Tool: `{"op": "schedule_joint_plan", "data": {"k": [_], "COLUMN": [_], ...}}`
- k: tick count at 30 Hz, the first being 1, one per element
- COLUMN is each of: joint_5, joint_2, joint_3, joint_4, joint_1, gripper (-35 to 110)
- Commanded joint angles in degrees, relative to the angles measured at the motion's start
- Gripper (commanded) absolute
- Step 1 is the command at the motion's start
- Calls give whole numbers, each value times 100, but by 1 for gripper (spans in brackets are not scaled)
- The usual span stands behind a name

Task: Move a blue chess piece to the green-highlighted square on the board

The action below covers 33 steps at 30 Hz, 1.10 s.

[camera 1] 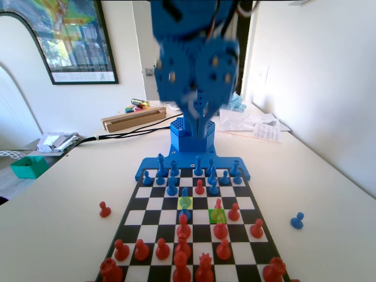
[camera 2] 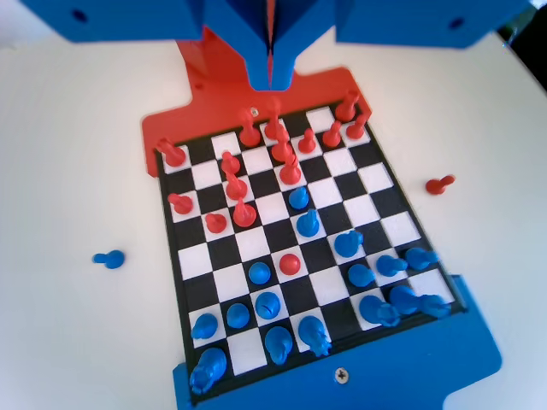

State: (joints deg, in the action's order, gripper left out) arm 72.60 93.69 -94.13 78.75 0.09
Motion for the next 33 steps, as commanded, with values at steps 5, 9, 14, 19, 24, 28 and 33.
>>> {"op": "schedule_joint_plan", "data": {"k": [5, 9, 14, 19, 24, 28, 33], "joint_5": [-79, -79, 53, 62, 18, 0, 0], "joint_2": [-510, -606, -703, -932, -1169, -1239, -1336], "joint_3": [-53, -571, -1204, -1503, -1556, -1521, -1512], "joint_4": [-782, -1327, -1872, -2232, -2443, -2479, -2531], "joint_1": [-264, -387, -483, -519, -589, -659, -729], "gripper": [12, 13, 12, 12, 13, 13, 13]}}
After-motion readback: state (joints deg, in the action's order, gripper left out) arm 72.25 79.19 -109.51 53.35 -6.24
